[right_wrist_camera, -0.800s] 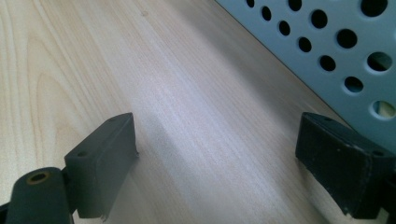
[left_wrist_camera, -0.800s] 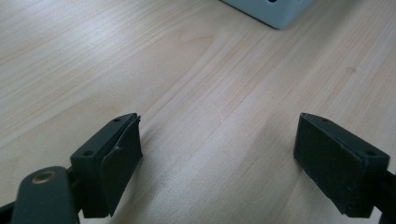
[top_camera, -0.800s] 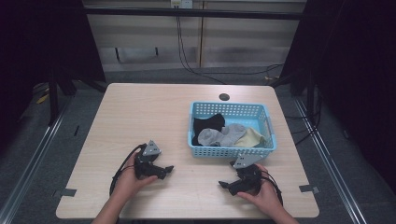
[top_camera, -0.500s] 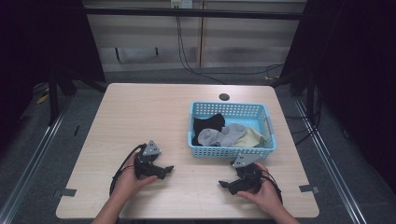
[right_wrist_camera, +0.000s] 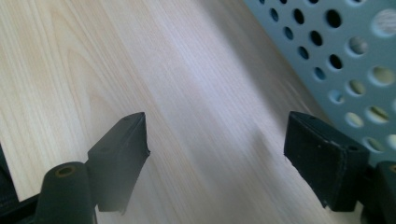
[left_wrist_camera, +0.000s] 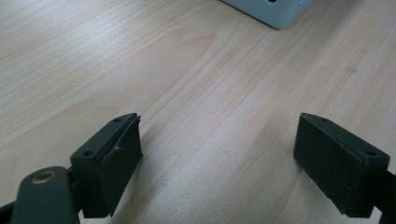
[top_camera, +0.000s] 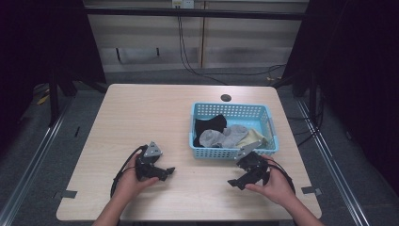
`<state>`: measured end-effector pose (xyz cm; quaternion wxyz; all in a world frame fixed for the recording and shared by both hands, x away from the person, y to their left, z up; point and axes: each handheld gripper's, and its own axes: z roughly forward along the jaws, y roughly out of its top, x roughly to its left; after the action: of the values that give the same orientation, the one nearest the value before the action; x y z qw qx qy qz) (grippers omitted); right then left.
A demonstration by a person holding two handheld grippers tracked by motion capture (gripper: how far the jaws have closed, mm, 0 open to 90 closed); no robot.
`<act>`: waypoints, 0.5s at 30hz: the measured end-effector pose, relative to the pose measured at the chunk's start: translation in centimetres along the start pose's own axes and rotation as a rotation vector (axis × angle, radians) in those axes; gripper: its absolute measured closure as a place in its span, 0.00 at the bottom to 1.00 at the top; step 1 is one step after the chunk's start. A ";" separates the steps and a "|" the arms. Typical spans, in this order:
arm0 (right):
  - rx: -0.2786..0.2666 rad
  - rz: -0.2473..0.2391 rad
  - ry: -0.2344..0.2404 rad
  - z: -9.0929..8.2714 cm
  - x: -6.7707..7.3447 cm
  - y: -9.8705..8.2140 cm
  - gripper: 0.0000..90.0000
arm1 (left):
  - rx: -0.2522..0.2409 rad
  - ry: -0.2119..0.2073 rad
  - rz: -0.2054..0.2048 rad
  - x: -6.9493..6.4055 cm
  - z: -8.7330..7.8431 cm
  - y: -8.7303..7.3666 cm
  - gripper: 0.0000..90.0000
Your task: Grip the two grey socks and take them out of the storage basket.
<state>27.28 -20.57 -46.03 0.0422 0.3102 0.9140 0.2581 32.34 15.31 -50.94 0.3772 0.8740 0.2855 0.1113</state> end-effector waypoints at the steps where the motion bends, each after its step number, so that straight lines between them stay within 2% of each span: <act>1: 0.014 0.001 0.000 -0.2 0.0 0.2 0.25 | 0.000 0.000 0.000 0.0 0.0 0.0 0.16; 2: 0.037 -0.010 0.002 -0.6 -0.1 0.5 0.25 | 0.000 0.000 0.000 0.0 0.0 0.0 0.16; 8: 0.091 -0.015 0.027 -1.9 -0.2 2.0 0.25 | 0.000 0.000 0.000 0.0 0.0 0.0 0.16; 15: 0.112 -0.041 0.042 -3.2 -0.6 4.0 0.26 | 0.000 0.000 0.000 0.0 0.0 0.0 0.16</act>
<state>29.19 -19.61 -41.30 0.0110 0.2878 0.9339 0.2119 32.35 15.31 -50.94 0.3772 0.8741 0.2853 0.1111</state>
